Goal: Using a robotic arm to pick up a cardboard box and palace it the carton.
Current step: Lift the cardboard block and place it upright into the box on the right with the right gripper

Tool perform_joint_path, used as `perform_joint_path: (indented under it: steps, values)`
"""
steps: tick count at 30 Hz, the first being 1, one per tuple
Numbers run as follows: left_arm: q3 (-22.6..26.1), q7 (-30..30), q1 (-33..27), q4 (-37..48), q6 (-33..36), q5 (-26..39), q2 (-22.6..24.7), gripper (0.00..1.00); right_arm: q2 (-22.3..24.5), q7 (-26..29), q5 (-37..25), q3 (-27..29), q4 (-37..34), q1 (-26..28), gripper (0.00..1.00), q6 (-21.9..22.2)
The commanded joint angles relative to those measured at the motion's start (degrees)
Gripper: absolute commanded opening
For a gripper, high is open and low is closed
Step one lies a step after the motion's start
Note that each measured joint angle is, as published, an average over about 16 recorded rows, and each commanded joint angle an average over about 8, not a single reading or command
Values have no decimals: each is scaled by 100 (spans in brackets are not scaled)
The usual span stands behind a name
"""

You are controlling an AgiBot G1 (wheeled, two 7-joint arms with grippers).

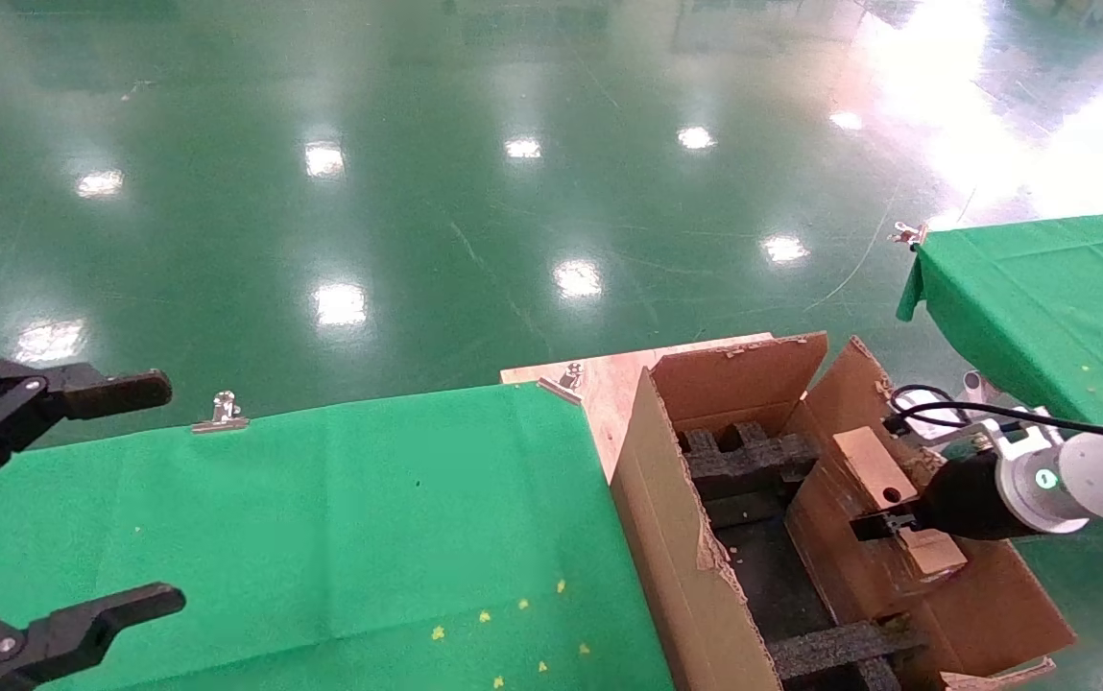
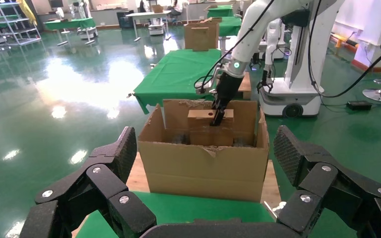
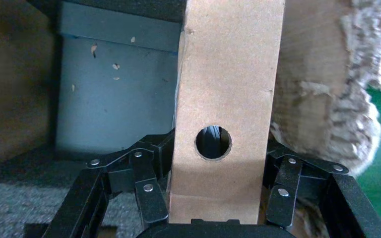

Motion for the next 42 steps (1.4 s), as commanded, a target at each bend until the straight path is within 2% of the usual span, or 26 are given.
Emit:
perform_joint_path:
  steps: [1,10,31,39,42]
  values:
    - [0,0,0,0,0,0,0,100,-118,-63,78,20,-152,-119,0,25]
    - [1,1,0,0,-1,-1,0,100,-574,-481,443,172,-821,-638,0,5]
    - [4,2,-1,0,-1,-2,-1,100,-1198,-1439,1110,535,-2103,-1451,2,-340]
    - [3,2,1,1,-3,-3,-2,100,-1310,-1653,1238,630,-2361,-1581,100,-424]
    - [3,2,1,1,-3,-3,-2,100,-1307,-1639,1236,629,-2353,-1579,100,-425]
